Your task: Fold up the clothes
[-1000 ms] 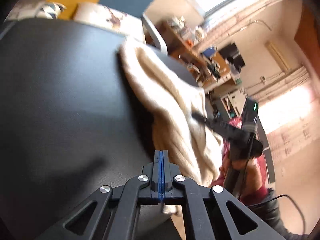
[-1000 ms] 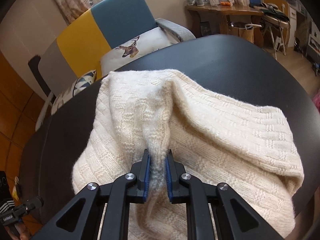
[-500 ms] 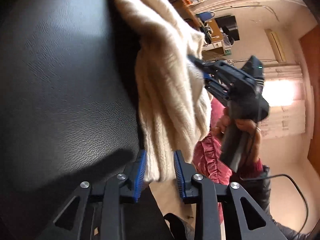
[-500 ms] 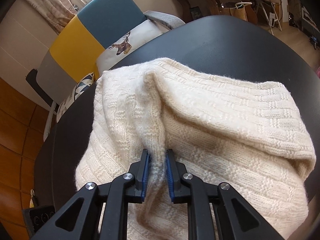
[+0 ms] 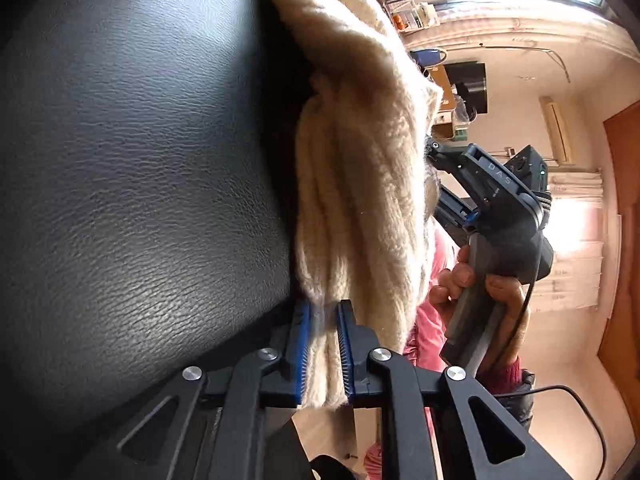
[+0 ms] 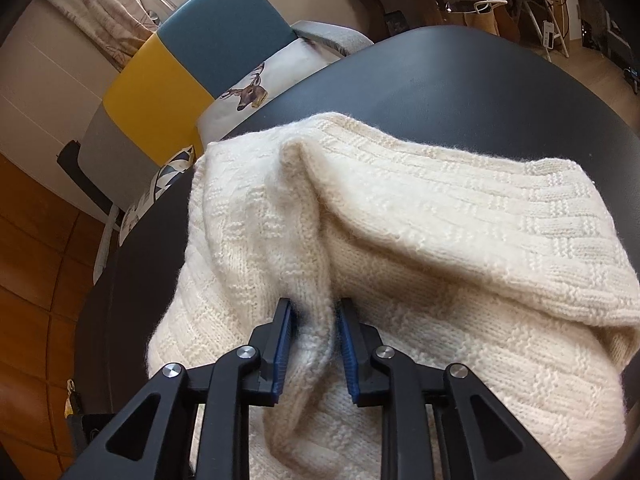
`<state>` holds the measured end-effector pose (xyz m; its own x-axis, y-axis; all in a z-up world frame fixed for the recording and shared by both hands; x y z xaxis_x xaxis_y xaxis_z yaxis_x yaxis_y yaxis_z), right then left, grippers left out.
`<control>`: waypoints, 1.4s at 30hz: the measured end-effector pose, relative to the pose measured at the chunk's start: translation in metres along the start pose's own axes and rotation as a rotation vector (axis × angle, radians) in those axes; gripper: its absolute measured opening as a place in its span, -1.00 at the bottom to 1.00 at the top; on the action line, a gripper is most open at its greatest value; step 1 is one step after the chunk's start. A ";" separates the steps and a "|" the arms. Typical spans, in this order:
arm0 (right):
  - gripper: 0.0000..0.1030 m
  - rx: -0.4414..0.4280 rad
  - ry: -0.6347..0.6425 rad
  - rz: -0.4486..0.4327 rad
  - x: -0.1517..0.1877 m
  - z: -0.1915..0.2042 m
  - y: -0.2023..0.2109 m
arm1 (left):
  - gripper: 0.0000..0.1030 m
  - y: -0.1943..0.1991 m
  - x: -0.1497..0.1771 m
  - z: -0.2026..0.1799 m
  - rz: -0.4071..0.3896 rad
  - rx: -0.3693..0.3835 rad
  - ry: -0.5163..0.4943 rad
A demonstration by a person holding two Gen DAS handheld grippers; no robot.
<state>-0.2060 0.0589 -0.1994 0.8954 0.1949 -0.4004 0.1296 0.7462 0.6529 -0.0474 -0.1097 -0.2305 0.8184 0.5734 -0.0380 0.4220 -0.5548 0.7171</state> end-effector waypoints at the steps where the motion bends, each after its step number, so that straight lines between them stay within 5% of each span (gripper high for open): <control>1: -0.57 0.008 0.011 0.001 0.001 0.002 0.000 | -0.78 -0.001 -0.001 -0.002 0.007 -0.005 -0.002; 7: -0.66 0.127 0.142 -0.016 0.008 0.022 0.000 | -0.90 0.021 -0.002 -0.005 -0.073 0.010 0.011; 10: -0.77 0.180 0.214 -0.039 0.014 0.041 0.002 | -0.95 0.071 -0.008 -0.005 -0.210 0.009 -0.016; 15: -0.83 0.122 0.151 -0.146 0.016 0.053 0.023 | -1.00 0.189 -0.010 0.018 -0.472 -0.014 -0.049; 19: -0.83 0.121 0.071 -0.175 0.015 0.038 0.036 | -1.00 0.247 -0.008 0.050 -0.567 -0.097 -0.068; 23: -0.77 0.098 0.018 -0.127 0.021 0.025 0.035 | -1.00 0.219 -0.009 0.063 -0.444 -0.176 -0.131; 30: -0.74 0.096 -0.059 -0.076 0.035 0.005 0.027 | -0.49 0.097 -0.016 0.031 -0.061 0.019 -0.101; 34: -0.74 0.102 -0.052 -0.068 0.034 0.001 0.024 | -0.42 0.086 -0.020 0.027 0.004 0.067 -0.056; 42: -0.73 0.095 -0.039 -0.058 0.032 -0.004 0.017 | -0.51 0.095 -0.016 0.032 0.026 0.035 -0.021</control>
<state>-0.1767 0.0804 -0.2042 0.9009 0.1270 -0.4150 0.2197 0.6913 0.6884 -0.0074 -0.1907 -0.1843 0.8371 0.5459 -0.0349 0.4136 -0.5898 0.6936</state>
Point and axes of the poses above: each gripper's, at about its wrist camera, not at the fingertips, and y roughly against the way its jaws point, z to its left, x to its underside, the point moved 2 cm from there along -y, roughly the way its jaws point, and after that the axes turned 14 degrees about -x, right-handed, at the moved point
